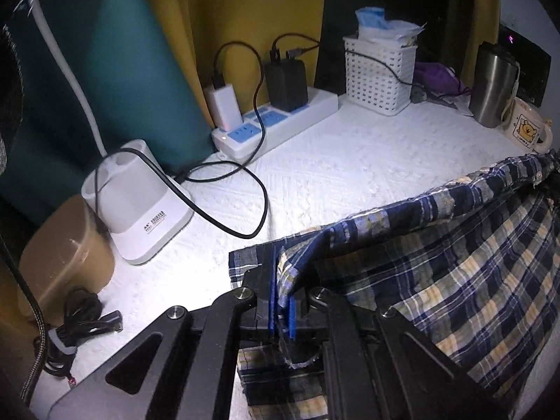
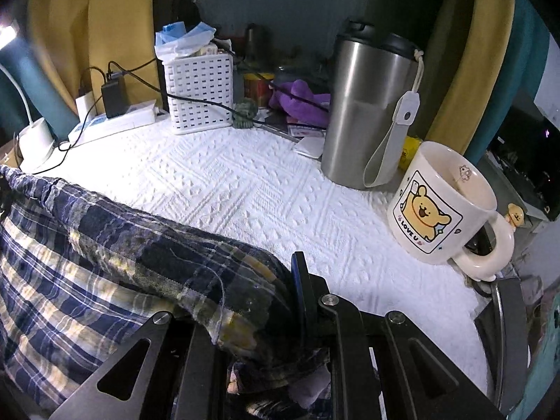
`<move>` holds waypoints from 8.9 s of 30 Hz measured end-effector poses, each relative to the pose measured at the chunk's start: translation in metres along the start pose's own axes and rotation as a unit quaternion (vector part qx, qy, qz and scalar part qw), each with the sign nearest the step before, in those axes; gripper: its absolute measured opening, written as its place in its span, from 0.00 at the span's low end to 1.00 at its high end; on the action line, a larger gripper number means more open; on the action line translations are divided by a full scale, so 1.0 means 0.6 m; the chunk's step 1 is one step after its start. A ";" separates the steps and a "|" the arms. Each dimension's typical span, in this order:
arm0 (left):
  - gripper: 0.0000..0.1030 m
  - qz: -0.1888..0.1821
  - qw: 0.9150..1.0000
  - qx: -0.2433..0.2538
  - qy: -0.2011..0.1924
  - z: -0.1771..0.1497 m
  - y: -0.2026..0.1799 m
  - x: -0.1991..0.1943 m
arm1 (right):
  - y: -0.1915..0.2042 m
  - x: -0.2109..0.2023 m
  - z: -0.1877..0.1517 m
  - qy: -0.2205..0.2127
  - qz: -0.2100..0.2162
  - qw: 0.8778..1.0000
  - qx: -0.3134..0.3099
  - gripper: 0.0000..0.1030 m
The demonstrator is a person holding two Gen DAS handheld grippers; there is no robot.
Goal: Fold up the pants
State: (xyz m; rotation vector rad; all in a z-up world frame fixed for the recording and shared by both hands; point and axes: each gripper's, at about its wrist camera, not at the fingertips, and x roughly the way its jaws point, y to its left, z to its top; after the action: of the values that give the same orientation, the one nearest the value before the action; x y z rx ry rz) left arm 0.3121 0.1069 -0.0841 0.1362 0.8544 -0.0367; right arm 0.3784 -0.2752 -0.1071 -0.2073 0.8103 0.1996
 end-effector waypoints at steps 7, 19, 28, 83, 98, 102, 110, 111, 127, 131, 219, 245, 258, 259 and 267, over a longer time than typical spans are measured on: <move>0.07 -0.002 1.000 -0.007 0.013 -0.005 0.006 0.020 | 0.001 0.019 0.013 0.002 -0.005 1.000 -0.014 0.15; 0.07 -0.002 1.000 -0.018 0.014 -0.001 0.013 0.021 | 0.002 0.052 0.042 0.007 -0.007 0.999 -0.040 0.15; 0.43 0.032 0.999 -0.020 0.016 0.002 0.023 0.014 | 0.005 0.049 0.033 0.016 -0.028 0.999 -0.042 0.15; 0.47 -0.044 0.992 -0.113 0.028 -0.263 -0.025 -0.177 | 0.189 -0.168 -0.159 -0.011 0.090 0.991 -0.096 0.48; 0.01 -0.036 0.995 -0.088 -0.009 -0.262 -0.032 -0.213 | 0.204 -0.175 -0.188 -0.011 0.106 0.987 -0.121 0.04; 0.01 -0.037 0.995 -0.091 -0.008 -0.271 -0.032 -0.224 | 0.203 -0.181 -0.204 -0.008 0.099 0.987 -0.125 0.03; 0.02 -0.044 0.994 -0.101 0.014 -0.292 -0.024 -0.213 | 0.196 -0.201 -0.237 -0.007 0.084 0.990 -0.117 0.03; 0.02 -0.046 0.993 -0.107 0.013 -0.290 -0.022 -0.214 | 0.196 -0.207 -0.238 -0.011 0.084 0.990 -0.114 0.03; 0.29 -0.062 0.990 -0.129 -0.010 -0.284 -0.006 -0.237 | 0.281 -0.221 -0.222 0.014 0.129 0.987 -0.096 0.04; 0.30 -0.067 0.991 -0.112 0.006 -0.290 -0.020 -0.223 | 0.268 -0.209 -0.223 0.037 0.116 0.989 -0.086 0.04; 0.30 -0.018 0.992 -0.107 0.065 -0.235 -0.062 -0.167 | -0.072 -0.118 -0.156 -0.028 0.082 0.995 0.054 0.19; 0.30 -0.020 0.994 -0.092 0.046 -0.219 -0.048 -0.163 | -0.092 -0.045 -0.104 0.006 0.147 0.987 0.069 0.43; 0.00 -0.005 0.997 -0.080 0.007 -0.216 -0.042 -0.200 | -0.090 -0.169 -0.108 -0.066 0.120 0.989 0.062 0.06; 0.00 -0.003 0.997 -0.080 0.002 -0.215 -0.040 -0.206 | -0.092 -0.176 -0.110 -0.068 0.121 0.988 0.065 0.06; 0.00 -0.026 0.997 -0.068 0.026 -0.225 -0.055 -0.203 | -0.112 -0.166 -0.158 -0.028 0.085 0.993 0.073 0.06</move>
State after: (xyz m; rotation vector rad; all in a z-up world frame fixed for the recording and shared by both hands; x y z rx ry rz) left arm 0.1281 0.0898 -0.0832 -0.0136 0.9089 -0.0241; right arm 0.2627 -0.3740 -0.0907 0.0044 0.7842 0.3035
